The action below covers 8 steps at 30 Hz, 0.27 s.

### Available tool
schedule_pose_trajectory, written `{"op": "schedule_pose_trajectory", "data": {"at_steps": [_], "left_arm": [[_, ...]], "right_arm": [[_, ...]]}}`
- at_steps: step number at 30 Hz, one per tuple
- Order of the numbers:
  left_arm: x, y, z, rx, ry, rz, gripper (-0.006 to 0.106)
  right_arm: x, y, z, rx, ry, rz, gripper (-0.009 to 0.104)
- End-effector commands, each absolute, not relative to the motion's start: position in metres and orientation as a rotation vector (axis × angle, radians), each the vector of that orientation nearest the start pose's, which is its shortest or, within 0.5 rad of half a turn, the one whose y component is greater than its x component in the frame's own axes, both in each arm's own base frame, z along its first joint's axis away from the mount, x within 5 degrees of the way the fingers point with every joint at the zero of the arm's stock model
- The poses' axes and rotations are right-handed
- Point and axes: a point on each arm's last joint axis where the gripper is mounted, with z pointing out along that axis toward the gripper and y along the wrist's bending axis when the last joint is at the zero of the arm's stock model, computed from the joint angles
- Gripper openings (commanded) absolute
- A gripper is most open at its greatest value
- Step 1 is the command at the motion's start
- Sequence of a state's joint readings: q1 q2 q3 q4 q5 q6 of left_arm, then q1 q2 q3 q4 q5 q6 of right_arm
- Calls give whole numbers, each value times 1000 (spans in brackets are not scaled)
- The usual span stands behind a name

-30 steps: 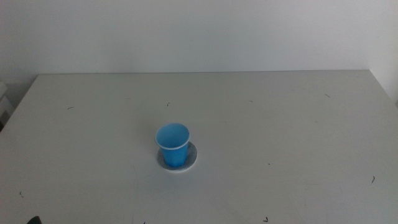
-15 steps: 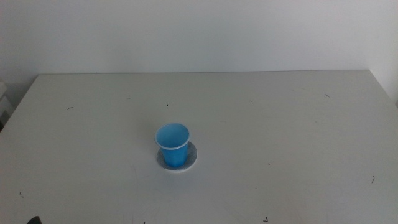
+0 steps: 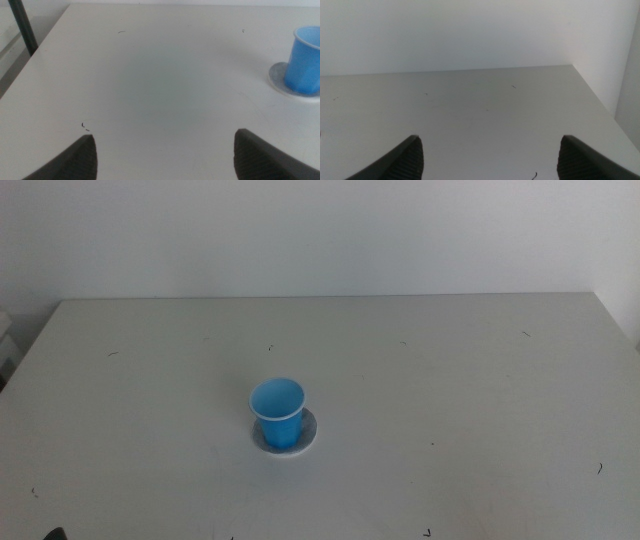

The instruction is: Place an empty cup on a cup mat.

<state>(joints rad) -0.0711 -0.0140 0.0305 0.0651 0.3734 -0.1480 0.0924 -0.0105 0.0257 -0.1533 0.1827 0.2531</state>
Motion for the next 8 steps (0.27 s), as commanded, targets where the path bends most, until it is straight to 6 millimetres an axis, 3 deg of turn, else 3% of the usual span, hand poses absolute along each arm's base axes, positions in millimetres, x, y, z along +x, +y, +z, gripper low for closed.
{"op": "schedule_pose_trajectory", "data": {"at_steps": [1,8], "left_arm": [[53,-2,179,-38,1787,-102,105],[53,-2,179,-38,1787,-102,105]], "right_arm": [[54,4,202,-5,1534,113,85],[54,4,202,-7,1531,112,85]]}}
